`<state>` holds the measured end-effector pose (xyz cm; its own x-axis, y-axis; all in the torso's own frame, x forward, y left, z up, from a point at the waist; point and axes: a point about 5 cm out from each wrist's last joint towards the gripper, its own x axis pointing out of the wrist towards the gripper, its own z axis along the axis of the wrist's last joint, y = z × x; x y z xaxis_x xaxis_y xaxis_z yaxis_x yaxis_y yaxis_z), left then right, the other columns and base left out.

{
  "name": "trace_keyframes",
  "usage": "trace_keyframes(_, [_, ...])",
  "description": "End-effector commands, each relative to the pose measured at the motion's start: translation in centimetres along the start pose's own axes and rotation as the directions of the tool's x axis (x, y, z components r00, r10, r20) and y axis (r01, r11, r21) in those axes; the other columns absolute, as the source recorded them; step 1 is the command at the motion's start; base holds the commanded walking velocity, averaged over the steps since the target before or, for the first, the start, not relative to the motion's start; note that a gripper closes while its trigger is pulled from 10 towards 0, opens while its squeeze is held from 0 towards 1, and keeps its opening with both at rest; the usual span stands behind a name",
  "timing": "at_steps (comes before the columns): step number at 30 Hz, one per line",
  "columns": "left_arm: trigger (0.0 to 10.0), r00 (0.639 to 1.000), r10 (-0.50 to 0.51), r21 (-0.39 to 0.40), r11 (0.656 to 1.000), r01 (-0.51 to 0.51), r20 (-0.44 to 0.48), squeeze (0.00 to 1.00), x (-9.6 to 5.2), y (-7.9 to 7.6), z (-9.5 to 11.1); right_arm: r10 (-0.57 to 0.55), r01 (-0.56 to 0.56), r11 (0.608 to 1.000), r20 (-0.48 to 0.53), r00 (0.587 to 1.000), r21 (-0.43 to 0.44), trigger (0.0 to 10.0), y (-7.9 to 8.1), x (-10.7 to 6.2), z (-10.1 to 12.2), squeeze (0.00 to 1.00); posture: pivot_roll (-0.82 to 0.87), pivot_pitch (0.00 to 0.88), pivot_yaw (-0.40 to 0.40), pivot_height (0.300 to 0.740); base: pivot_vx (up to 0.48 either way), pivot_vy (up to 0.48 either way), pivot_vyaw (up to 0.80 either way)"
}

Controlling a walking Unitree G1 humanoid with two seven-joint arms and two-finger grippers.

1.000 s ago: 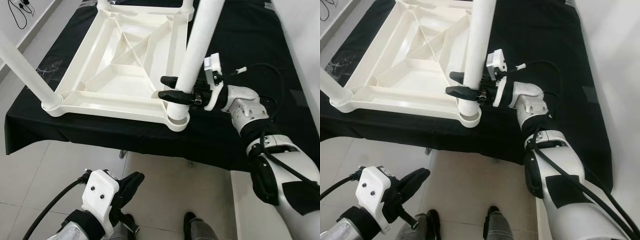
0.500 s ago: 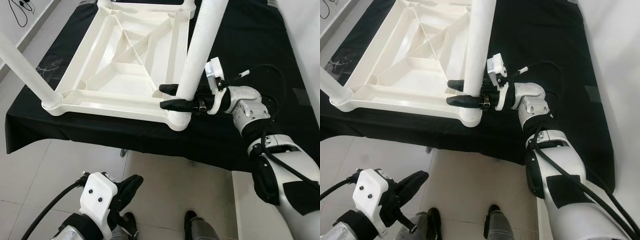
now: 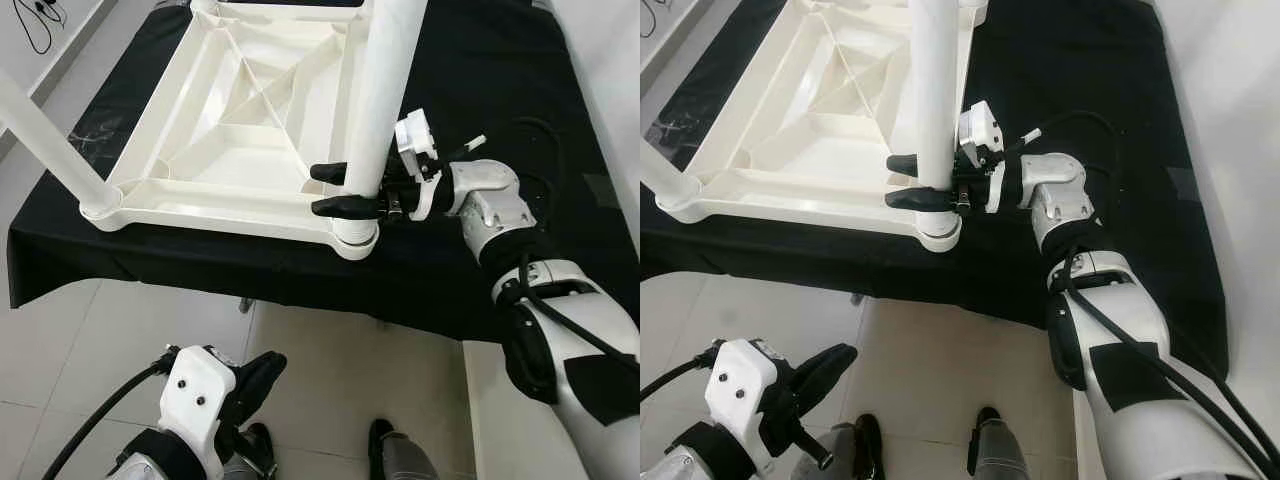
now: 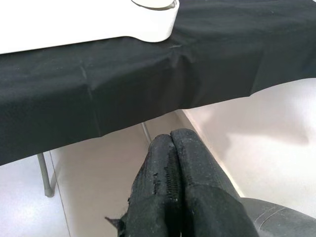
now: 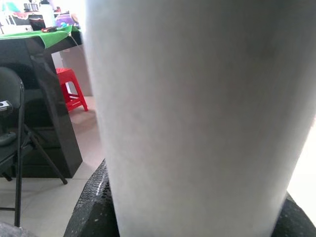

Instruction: Building children table

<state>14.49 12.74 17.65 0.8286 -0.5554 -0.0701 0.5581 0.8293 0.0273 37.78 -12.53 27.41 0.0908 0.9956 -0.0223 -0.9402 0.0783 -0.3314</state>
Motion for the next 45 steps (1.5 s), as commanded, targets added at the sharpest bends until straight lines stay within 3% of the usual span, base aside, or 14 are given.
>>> trace_keyframes(1, [10.0, 1.0, -0.011, -0.006, 1.0, 0.011, -0.014, 0.0, -0.4, -0.2, 0.1, -0.009, 0.01, 0.999, -0.032, 0.999, 0.031, 10.0, 0.0, -0.4, -0.6, 0.0, 0.12, 0.363, 0.012, 0.74, 0.0, 0.0, 0.0])
trace_keyframes(12, [10.0, 1.0, -0.012, -0.006, 1.0, 0.012, -0.017, 0.0, -0.4, -0.2, 0.1, 0.005, -0.005, 0.999, -0.009, 1.0, 0.036, 10.0, 0.0, -0.7, -0.3, 0.0, 0.12, 0.362, 0.016, 0.74, 0.0, 0.0, 0.0])
trace_keyframes(16, [10.0, 1.0, -0.011, -0.005, 1.0, 0.011, -0.019, 0.0, -0.4, -0.1, 0.1, 0.07, -0.069, 0.996, -0.011, 0.998, 0.048, 10.0, 0.5, -0.6, -0.5, 0.0, 0.12, 0.362, 0.018, 0.74, 0.0, 0.0, 0.0])
trace_keyframes(32, [10.0, 1.0, -0.013, -0.006, 1.0, 0.013, -0.02, 0.0, -0.4, -0.2, 0.0, 0.133, -0.131, 0.99, -0.048, 0.99, 0.048, 10.0, 1.0, 0.1, -1.0, 0.0, 0.12, 0.354, 0.019, 0.74, 0.0, 0.0, 0.0])
trace_keyframes(45, [10.0, 1.0, -0.013, -0.003, 1.0, 0.012, -0.026, 0.0, -0.6, -0.2, 0.1, 0.285, -0.284, 0.958, -0.164, 0.944, 0.031, 10.0, 2.0, 2.6, -1.2, 0.0, 0.14, 0.358, 0.021, 0.74, 0.0, 0.0, 0.0])
